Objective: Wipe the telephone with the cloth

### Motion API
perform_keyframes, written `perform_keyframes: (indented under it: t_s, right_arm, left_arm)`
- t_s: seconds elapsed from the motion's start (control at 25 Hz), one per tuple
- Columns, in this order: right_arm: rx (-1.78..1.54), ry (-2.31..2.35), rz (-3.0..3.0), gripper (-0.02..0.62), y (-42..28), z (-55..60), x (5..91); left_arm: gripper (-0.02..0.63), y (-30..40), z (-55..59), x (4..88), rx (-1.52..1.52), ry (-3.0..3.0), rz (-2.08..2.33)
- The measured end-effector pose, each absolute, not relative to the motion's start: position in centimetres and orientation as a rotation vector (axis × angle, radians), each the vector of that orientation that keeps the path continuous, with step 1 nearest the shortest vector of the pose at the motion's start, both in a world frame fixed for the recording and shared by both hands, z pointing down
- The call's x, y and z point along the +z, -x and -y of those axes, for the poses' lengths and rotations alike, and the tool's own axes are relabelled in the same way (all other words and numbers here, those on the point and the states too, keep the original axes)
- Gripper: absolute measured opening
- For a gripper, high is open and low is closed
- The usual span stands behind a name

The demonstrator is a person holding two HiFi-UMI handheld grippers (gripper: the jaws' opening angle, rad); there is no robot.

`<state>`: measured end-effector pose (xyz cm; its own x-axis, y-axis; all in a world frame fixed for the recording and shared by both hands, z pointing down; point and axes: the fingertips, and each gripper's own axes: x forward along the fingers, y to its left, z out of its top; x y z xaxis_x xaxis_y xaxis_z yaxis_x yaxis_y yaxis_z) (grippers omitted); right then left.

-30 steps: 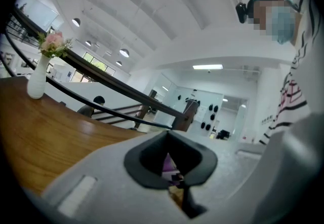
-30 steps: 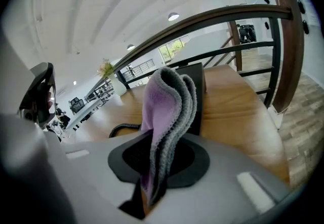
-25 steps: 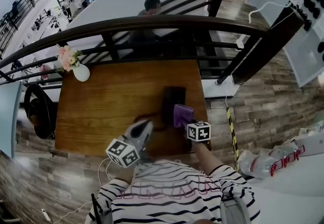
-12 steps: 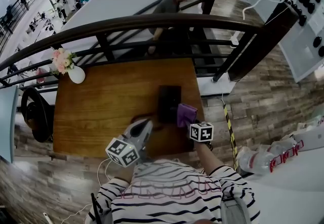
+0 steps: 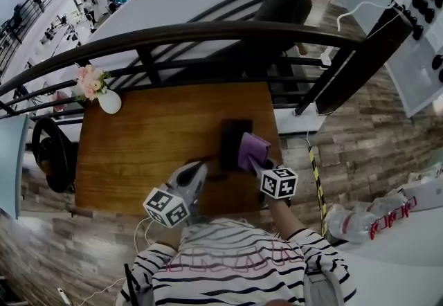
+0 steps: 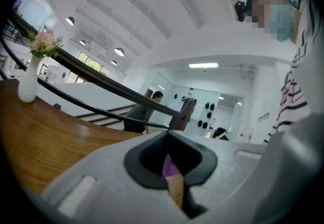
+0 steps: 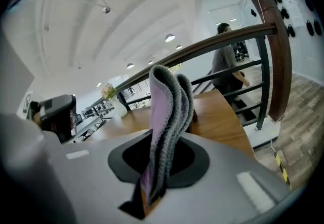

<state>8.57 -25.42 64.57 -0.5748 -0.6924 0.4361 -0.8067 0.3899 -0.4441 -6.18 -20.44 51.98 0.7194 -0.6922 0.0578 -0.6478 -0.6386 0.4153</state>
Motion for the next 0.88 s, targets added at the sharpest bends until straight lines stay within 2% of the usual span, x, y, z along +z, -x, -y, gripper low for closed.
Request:
perform_keyframes:
  t_s: [0.48,0.88]
  right_arm:
    - [0.823,-1.264,2.715,0.052,-5.5,24.5,55.9]
    - [0.726,-1.245,2.759,0.052,-6.3,22.3,53.7]
  left_arm:
    - [-0.002,7.8,21.4,50.4,-0.14,-2.554,1.089]
    - [-0.002,6.6,21.3,50.0,-0.134,-2.569,1.092]
